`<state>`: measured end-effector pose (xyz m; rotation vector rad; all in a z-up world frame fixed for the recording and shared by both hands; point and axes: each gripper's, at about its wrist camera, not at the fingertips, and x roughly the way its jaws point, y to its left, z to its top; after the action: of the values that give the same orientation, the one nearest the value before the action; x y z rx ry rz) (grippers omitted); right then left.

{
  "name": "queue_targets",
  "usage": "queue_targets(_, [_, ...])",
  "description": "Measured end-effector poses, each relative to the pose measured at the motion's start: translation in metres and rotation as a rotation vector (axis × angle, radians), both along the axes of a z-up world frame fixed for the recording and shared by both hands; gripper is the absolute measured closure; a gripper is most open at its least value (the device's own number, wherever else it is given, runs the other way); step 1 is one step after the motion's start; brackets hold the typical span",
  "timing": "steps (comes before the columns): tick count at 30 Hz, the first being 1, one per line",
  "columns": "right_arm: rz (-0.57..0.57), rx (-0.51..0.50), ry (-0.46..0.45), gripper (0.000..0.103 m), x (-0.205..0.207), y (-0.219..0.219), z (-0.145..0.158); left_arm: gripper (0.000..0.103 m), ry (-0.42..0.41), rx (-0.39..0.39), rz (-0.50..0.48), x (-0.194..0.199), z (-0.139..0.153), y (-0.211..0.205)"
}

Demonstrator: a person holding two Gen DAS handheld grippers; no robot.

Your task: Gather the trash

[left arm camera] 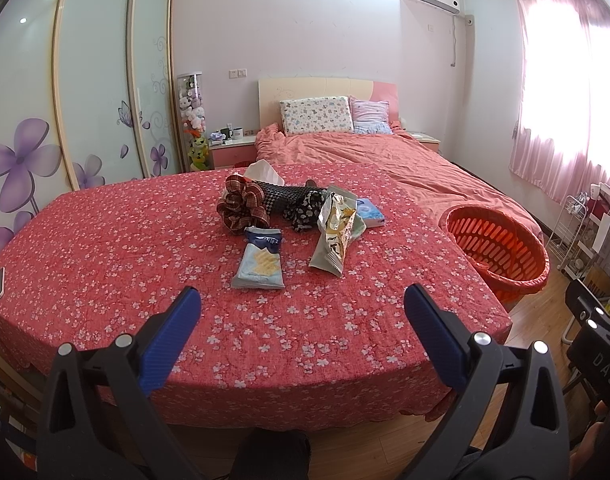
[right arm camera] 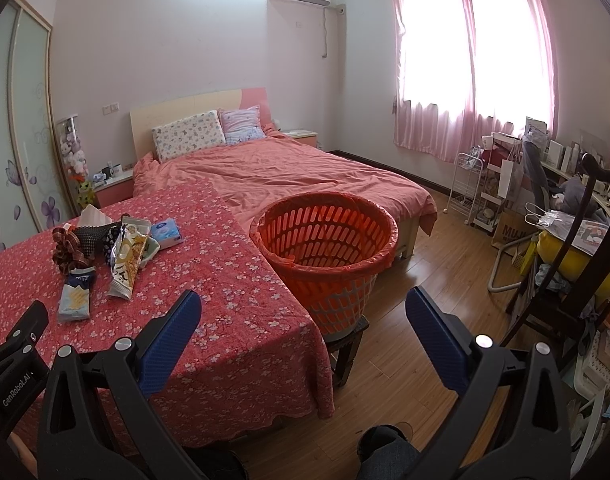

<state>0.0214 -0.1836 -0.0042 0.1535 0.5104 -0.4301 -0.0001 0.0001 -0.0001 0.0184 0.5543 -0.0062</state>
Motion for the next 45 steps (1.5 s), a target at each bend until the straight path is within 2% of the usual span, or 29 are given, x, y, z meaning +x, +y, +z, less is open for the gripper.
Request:
queue_targets(35, [-0.001,0.002,0.009,0.002,0.003,0.001,-0.002,0.004,0.015,0.000,0.011,0.001,0.001,0.004])
queue_targets(40, [0.008,0.018,0.020,0.002,0.010,-0.002,-0.009,0.004,0.034,0.006,0.052,0.017,-0.009,0.017])
queue_targets(45, [0.035,0.088,0.054,0.002,0.033,-0.005,-0.020,0.004,0.091,-0.004,0.115,0.040,-0.022,0.042])
